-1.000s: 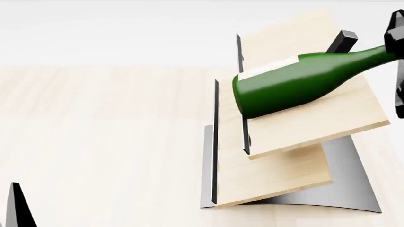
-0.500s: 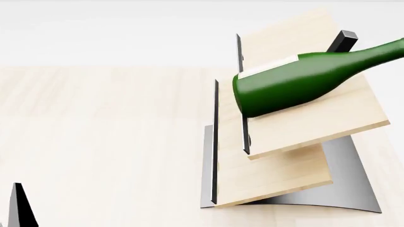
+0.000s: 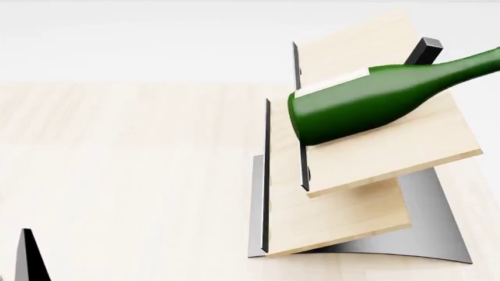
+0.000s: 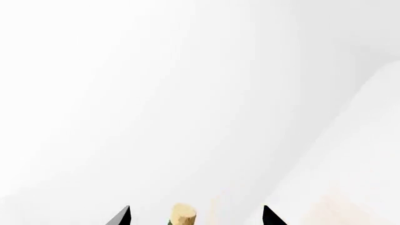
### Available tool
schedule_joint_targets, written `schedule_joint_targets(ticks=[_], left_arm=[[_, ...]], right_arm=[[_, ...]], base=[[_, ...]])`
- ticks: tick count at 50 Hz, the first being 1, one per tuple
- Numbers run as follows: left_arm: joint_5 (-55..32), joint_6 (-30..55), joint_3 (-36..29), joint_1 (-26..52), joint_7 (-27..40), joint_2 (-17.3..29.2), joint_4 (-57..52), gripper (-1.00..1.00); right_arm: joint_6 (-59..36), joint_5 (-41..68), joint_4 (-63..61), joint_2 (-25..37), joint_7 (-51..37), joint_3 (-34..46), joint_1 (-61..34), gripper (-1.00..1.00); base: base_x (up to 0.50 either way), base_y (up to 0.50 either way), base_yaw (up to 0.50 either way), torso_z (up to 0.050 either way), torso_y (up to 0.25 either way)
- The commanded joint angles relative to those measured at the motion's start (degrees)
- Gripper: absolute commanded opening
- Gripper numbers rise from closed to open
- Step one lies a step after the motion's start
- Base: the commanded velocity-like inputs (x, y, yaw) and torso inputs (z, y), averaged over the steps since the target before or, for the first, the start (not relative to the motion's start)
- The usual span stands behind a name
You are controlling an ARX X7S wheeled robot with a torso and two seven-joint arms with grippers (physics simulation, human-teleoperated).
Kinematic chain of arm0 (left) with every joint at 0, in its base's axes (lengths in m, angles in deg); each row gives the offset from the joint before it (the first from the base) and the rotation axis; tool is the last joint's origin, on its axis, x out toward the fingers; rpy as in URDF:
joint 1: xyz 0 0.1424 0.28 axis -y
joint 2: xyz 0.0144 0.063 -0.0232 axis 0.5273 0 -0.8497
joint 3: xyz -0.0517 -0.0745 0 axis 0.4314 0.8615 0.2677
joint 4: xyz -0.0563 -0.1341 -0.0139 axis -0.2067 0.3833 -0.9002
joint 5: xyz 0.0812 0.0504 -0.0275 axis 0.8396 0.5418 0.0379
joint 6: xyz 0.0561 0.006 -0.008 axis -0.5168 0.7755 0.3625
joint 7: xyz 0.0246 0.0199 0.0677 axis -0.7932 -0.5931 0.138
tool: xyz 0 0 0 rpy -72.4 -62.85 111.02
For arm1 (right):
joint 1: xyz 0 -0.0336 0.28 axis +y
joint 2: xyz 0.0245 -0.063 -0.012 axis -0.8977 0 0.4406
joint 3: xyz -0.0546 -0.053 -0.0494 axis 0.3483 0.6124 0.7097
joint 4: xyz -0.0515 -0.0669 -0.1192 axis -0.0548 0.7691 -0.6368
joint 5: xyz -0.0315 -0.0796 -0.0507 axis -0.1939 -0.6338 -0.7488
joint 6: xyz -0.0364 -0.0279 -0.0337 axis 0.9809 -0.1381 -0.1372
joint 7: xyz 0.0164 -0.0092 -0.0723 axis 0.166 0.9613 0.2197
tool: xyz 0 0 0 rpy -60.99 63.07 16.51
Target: Put the wine bottle on the wine rack.
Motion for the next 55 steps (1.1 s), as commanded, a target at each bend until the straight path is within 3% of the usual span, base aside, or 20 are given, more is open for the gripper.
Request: schedule_joint_targets(ticks=[1,8,13,20,24,26,28,31,37,47,55], left_arm=[[0.82,0.05,-0.45,-0.02,0.07,0.0,0.0,1.0],[0.93,0.38,-0.43,0.11,0.2,0.02,0.08,1.0],[0.97,0.32,-0.78,0.51,0.04,-0.12,0.86,1.0],[1.07,0.08,-1.0,0.33,0.13,-0.11,0.91,1.0],[1.07,-0.2,-0.9,0.33,0.27,-0.09,1.2,1.0],[1.14,-0.19,-0.97,0.35,0.28,-0.1,1.25,1.0],[1.11,-0.28,-1.0,0.42,0.29,-0.12,1.47,1.0],[1.06,-0.05,-0.94,0.41,0.34,-0.04,1.22,1.0],[1.22,-0.19,-1.2,0.47,0.31,-0.06,1.46,1.0],[1.29,-0.39,-1.27,0.51,0.43,0.02,1.72,1.0],[1.37,-0.53,-1.39,0.64,0.53,-0.03,1.98,1.0]], right_arm=[[16.12,-22.29,-10.74,6.49,-8.09,0.88,13.54,1.0],[20.57,-37.57,-10.13,6.49,-19.59,1.77,18.35,1.0],[19.94,-41.99,-9.95,4.88,-21.71,2.43,18.82,1.0],[24.26,-50.34,-14.0,10.04,-31.04,-0.34,24.0,1.0],[29.6,-62.35,-16.56,16.29,-44.03,-5.84,32.34,1.0],[29.74,-65.61,-18.7,16.65,-45.98,-16.9,42.46,1.0],[29.55,-65.77,-20.82,15.49,-44.87,-29.88,54.32,1.0],[24.43,-64.18,-27.17,7.72,-38.65,-51.87,69.56,1.0],[17.44,-60.55,-33.82,-1.67,-30.94,-62.87,72.35,1.0],[13.18,-55.51,-38.47,-10.04,-23.1,-70.0,71.93,1.0],[3.6,-40.16,-47.27,-19.65,-10.51,-89.56,72.31,1.0]], base=[[0.0,0.0,0.0,0.0,0.0],[0.0,0.0,0.0,0.0,0.0],[0.0,0.0,0.0,0.0,0.0],[0.0,0.0,0.0,0.0,0.0],[0.0,0.0,0.0,0.0,0.0],[0.0,0.0,0.0,0.0,0.0],[0.0,0.0,0.0,0.0,0.0],[0.0,0.0,0.0,0.0,0.0],[0.0,0.0,0.0,0.0,0.0],[0.0,0.0,0.0,0.0,0.0],[0.0,0.0,0.0,0.0,0.0]])
